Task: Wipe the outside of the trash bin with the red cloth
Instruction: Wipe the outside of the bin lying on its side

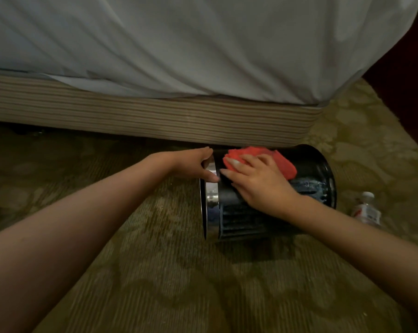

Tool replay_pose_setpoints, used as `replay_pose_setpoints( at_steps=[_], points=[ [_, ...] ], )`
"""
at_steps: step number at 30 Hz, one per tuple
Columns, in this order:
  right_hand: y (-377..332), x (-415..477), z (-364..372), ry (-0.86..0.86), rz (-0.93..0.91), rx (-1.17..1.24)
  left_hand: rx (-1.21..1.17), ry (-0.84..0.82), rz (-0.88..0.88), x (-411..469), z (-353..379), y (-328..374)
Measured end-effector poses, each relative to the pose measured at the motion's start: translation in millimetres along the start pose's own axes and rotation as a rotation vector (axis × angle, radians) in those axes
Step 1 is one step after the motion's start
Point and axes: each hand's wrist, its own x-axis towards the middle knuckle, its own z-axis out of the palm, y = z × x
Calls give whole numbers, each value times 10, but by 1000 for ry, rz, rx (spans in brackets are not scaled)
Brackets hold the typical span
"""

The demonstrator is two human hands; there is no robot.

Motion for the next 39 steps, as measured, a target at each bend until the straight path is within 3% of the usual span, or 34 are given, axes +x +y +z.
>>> replay_pose_setpoints(
  at_steps=[5,10,15,19,24,28,33,36,39],
  points=[
    [693,-421,-37,-99,233,9,-40,-7,5,19,2,-54],
    [941,-586,-89,-246,202,-41,-44,-15,14,-5,24,-87],
    [811,-444,-48,-67,273,86,-50,-13,3,24,-10,-61],
    [398,-169,-79,77,198,113,-52,-7,1,17,-33,-31],
    [-246,213,-33,127,103,130,-128,-53,39,21,-48,-42],
    [82,-104,-38,137,141,46,-70,-67,-10,37,-63,-39],
    [1014,-813,-43,72,416,-87,-80,-66,-28,13,-58,-25],
    [929,-767,-42,126,424,-61,-65,-62,-20,12,-44,-7],
    [412,-420,-24,284,253,8,-64,-64,-35,21,-49,-3]
  ],
)
